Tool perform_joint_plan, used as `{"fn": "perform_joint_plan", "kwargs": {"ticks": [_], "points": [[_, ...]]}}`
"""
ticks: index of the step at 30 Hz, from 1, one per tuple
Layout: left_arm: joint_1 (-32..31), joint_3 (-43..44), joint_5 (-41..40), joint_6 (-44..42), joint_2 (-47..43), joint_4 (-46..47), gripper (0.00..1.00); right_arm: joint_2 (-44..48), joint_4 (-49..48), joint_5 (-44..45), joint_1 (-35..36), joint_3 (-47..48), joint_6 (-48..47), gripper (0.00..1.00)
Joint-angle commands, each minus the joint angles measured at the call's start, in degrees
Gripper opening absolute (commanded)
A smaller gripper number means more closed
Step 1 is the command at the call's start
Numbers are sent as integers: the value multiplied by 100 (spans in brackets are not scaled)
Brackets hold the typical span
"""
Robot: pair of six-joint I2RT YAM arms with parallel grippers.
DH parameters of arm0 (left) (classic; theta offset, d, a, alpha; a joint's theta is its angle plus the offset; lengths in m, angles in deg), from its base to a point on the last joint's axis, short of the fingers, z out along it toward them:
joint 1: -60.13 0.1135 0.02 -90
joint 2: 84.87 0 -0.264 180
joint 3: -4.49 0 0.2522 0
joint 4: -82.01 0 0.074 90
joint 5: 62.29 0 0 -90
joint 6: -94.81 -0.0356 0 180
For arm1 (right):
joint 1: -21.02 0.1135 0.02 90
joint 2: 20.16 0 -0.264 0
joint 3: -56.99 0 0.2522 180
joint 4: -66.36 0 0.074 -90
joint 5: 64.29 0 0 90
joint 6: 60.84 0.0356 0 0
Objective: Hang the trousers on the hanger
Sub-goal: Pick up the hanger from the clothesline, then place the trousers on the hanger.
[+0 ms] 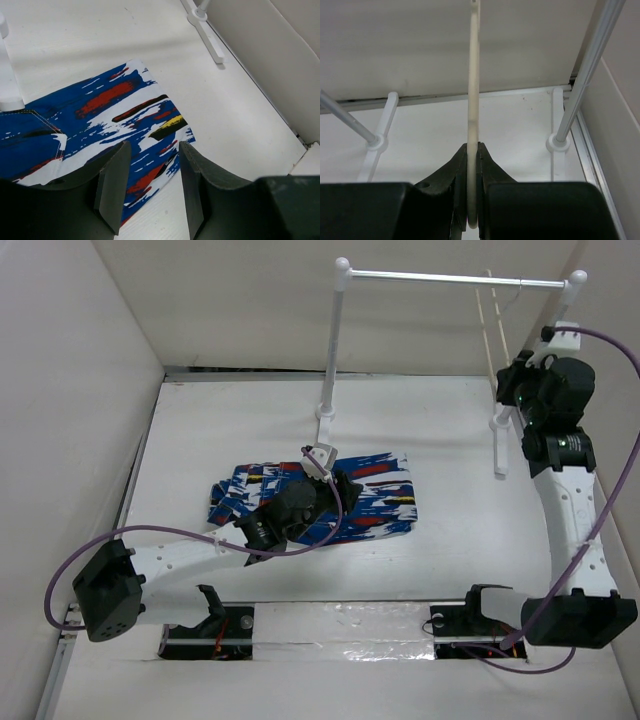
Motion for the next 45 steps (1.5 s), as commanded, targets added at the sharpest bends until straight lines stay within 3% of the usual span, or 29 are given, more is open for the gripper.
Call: {"fn": "perform_joint_plan", "kwargs": {"ticks": [1,10,17,23,30,35,45], "points": [[20,10,133,55,-99,318,41,370,-424,147,1,-545,80,0],[20,115,598,458,199,502,37,1678,-873,498,695,-3179,238,0],[-120,1368,941,1056,1550,353,36,2242,-1048,1165,1495,-4666,441,0],[-217,2328,1354,1653,2913,651,35,2462,-1092,983,1688,-5204,634,0],[-217,2698,1232,2058,3592,1197,40,2551,-1444,719,1741,-5705,783,0],[-217,3427,1267,2076,4241,706,48,2577,-1523,666,1847,-5881,818,0],[-112,4210,1267,2199,5051,582,48,2788,-1620,718,1847,-6075,889,0]]}}
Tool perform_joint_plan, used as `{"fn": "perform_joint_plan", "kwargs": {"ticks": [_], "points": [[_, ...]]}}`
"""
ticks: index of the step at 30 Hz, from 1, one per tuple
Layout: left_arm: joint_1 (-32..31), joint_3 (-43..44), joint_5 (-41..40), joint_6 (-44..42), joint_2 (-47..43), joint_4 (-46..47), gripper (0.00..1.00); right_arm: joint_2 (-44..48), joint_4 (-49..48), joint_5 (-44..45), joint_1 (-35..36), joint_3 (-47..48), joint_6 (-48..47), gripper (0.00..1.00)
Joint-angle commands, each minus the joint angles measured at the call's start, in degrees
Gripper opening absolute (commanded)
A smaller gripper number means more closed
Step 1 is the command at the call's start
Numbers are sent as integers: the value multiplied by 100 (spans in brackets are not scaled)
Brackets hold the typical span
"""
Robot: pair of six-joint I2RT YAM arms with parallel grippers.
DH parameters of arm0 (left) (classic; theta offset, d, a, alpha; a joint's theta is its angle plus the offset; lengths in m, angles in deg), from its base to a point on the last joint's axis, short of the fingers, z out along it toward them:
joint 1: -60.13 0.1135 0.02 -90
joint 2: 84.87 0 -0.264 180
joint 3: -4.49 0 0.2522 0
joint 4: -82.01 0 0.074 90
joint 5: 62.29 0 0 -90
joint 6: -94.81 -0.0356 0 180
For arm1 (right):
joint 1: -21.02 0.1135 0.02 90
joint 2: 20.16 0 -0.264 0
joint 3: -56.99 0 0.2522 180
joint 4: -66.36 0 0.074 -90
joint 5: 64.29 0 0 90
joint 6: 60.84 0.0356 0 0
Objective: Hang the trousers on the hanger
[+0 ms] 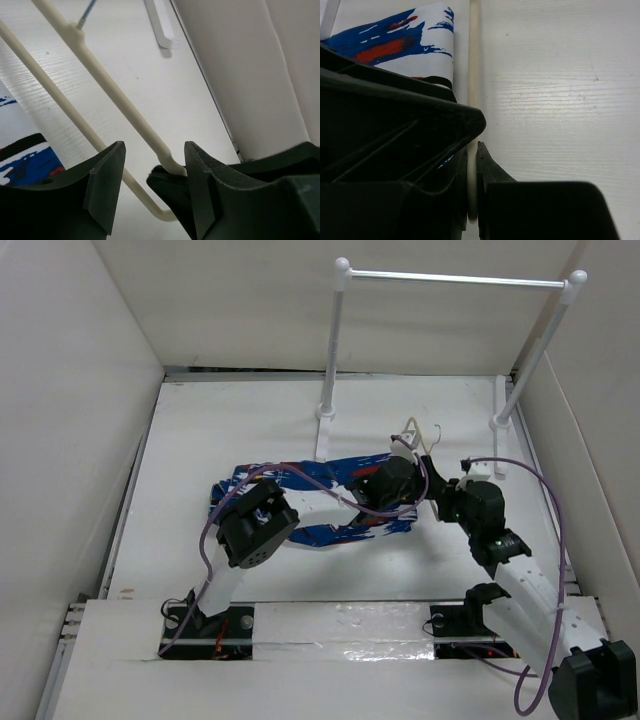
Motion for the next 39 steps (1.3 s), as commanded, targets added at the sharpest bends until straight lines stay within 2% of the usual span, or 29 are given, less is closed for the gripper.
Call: {"fn": "perform_joint_plan", "kwargs": {"ticks": [1,10,12,13,15,17,18,20,21,24,31,32,34,35,36,38,39], "points": [[70,399,-3,66,138,-13,48,106,-392,14,37,-16,56,0],[175,777,58,224,578,-40,37,255,-383,-3,90,-69,83,1],[175,786,119,251,587,31,32,220,-339,6,90,-86,118,2],[175,786,137,242,595,57,27,203,-313,-3,90,-95,135,3],[175,821,216,233,613,66,12,203,-208,23,90,-69,170,11],[228,812,260,268,622,75,1,264,-137,41,90,-69,197,24],[228,708,321,286,604,118,0,290,-137,32,142,-95,214,37],[289,514,383,373,500,407,0,422,-76,15,143,-104,249,46],[342,287,401,391,464,522,0,509,-23,15,143,-113,267,54],[394,-100,594,496,306,883,0,668,83,67,143,-104,337,67],[395,-576,744,611,95,1313,0,1195,426,296,143,168,276,75],[395,-672,770,655,25,1497,0,1213,452,296,90,238,267,75],[395,-980,805,734,-72,1691,0,1170,435,200,90,291,232,58],[343,-1085,797,734,-203,1831,0,1117,356,121,90,292,215,32],[342,-1304,709,734,-283,1876,0,969,303,-71,90,283,188,21],[149,-1525,560,769,-493,2034,0,766,146,-283,90,265,179,11],[88,-1778,211,813,-555,2087,0,661,84,-450,38,239,179,10]]}}
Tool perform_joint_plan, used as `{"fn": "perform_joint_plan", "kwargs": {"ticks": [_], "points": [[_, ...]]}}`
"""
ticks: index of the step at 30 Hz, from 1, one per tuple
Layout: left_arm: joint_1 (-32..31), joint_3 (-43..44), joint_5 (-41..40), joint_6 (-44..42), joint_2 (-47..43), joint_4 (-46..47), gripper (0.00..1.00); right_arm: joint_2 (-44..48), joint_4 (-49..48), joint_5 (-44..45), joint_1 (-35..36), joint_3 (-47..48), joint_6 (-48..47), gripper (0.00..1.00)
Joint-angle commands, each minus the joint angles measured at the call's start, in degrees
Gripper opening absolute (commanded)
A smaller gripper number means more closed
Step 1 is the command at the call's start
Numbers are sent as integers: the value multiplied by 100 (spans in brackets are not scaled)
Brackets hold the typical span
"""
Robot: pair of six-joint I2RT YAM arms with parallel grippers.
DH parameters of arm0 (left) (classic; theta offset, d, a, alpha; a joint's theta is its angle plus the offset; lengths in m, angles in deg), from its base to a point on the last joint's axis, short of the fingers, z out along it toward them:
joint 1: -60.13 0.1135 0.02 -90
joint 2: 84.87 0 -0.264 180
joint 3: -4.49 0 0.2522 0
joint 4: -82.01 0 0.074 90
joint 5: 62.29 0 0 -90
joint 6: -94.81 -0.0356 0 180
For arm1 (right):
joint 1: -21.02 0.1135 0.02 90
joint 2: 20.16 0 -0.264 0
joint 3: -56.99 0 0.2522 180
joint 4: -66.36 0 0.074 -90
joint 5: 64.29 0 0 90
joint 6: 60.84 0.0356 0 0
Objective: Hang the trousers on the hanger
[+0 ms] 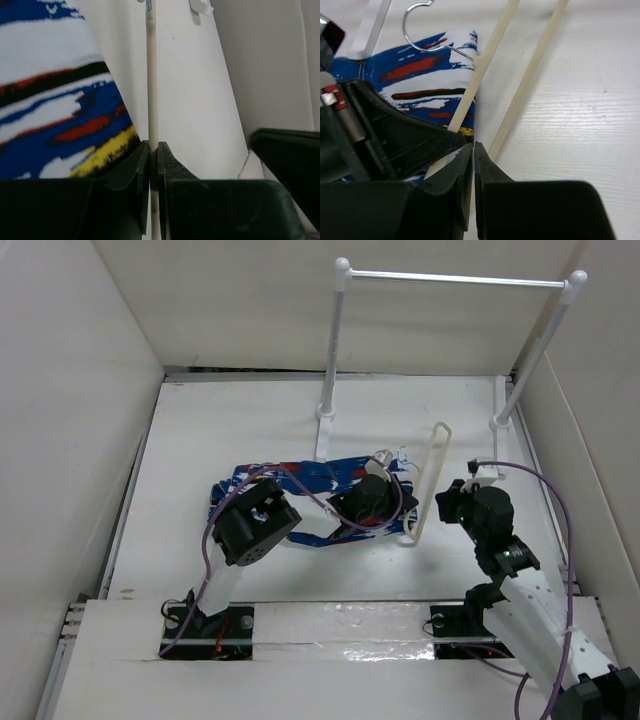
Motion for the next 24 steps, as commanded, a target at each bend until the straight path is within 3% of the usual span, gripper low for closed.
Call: {"fn": "perform_joint_plan", "kwargs": {"ticks": [1,7,14,17,18,24], "points": [[-330,-468,-509,190,-715,892,0,-426,-297,-586,-61,167,-66,10],[-383,-1410,-1186,1016,-672,1893,0,-823,-807,-834,-61,-44,-101,11],[-383,-1525,-1556,1315,-514,1938,0,-2079,-1684,-1431,-255,298,-241,12],[-383,-1560,-1644,1438,-444,1999,0,-2659,-2054,-1563,-307,369,-162,21],[-383,-1560,-1653,1456,-435,2017,0,-2939,-2107,-1633,-368,438,-154,28],[-331,-1410,-1565,1456,-233,1877,0,-3363,-2468,-1906,-369,536,-127,39]]}}
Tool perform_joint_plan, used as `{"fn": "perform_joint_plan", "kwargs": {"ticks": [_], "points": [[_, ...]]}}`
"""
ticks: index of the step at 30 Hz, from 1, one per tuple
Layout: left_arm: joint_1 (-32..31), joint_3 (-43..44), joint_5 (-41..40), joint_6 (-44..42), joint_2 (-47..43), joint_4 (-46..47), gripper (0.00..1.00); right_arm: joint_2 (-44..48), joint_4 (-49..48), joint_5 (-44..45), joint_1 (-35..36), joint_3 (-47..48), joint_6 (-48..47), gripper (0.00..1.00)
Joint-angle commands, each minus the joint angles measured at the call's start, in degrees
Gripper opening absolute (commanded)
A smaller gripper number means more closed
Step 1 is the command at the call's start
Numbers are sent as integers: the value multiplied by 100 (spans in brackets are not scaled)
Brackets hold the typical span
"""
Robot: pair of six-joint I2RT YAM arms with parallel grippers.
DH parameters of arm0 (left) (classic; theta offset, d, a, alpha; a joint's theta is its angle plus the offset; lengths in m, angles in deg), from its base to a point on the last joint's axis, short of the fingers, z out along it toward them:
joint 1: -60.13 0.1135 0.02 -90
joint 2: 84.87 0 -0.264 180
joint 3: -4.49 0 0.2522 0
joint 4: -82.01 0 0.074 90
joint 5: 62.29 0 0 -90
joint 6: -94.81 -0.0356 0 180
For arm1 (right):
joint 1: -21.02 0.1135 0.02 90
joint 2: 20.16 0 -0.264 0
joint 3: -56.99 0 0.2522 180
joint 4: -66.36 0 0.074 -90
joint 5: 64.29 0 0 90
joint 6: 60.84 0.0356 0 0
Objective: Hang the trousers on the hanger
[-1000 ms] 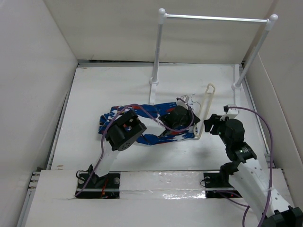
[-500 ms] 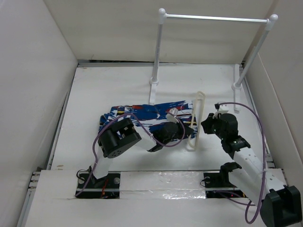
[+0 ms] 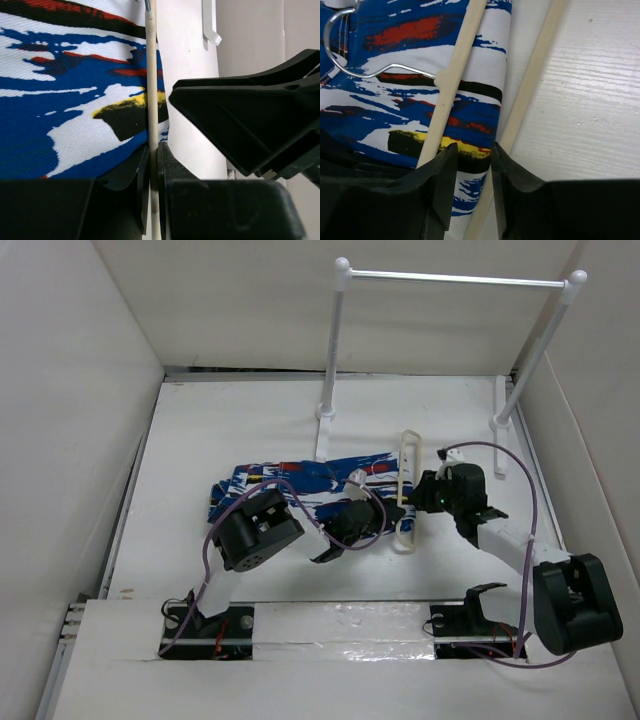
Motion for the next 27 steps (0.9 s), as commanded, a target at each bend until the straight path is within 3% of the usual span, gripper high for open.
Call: {"fn": "perform_joint_plan", "kwargs": {"ticks": [1,8,15,26,27], "points": [[80,137,-94,77,80,379,0,-43,-656,-136,-91,291,0,41],[80,120,-41,156,212,476,0,-560,-849,-47,-205,467,-27,44],[80,102,-67,148,195,494,0,-1335,-1087,-329,-259,757,-53,36],[133,155,-58,139,326,459,0,-1950,-1517,-882,-259,748,8,40],[133,146,-67,130,326,441,0,-1977,-1561,-926,-259,739,17,33]]}}
